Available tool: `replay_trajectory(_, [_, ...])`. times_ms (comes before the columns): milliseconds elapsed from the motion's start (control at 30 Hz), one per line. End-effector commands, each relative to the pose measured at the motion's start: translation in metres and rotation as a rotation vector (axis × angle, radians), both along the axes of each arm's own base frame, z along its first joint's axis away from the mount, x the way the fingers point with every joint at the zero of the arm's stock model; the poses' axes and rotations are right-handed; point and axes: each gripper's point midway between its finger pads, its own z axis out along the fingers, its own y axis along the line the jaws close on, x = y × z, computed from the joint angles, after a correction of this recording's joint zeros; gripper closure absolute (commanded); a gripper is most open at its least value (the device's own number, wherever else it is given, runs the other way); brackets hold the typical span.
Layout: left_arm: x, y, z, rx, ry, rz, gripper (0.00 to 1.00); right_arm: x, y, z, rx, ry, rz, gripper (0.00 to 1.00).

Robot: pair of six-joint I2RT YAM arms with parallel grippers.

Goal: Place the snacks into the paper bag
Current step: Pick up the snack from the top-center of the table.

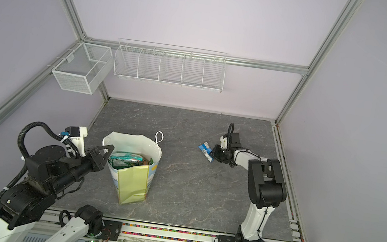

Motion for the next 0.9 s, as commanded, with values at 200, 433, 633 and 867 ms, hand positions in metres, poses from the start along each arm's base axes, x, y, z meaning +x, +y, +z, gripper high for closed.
replay_trajectory(200, [-0.002,0.001,0.002,-0.008,-0.007,-0.001,1.00,-0.007,0.004,0.030,0.042,-0.050,0.015,0.83])
replay_trajectory(433, [-0.001,-0.002,0.002,-0.015,-0.008,-0.009,1.00,-0.009,0.007,0.057,0.056,-0.094,0.025,0.85])
replay_trajectory(633, [0.000,-0.002,0.003,-0.019,-0.008,-0.011,1.00,-0.013,0.011,0.082,0.068,-0.139,0.036,0.86])
replay_trajectory(867, [-0.001,-0.002,0.003,-0.024,-0.009,-0.011,1.00,-0.019,0.017,0.116,0.073,-0.205,0.050,0.86])
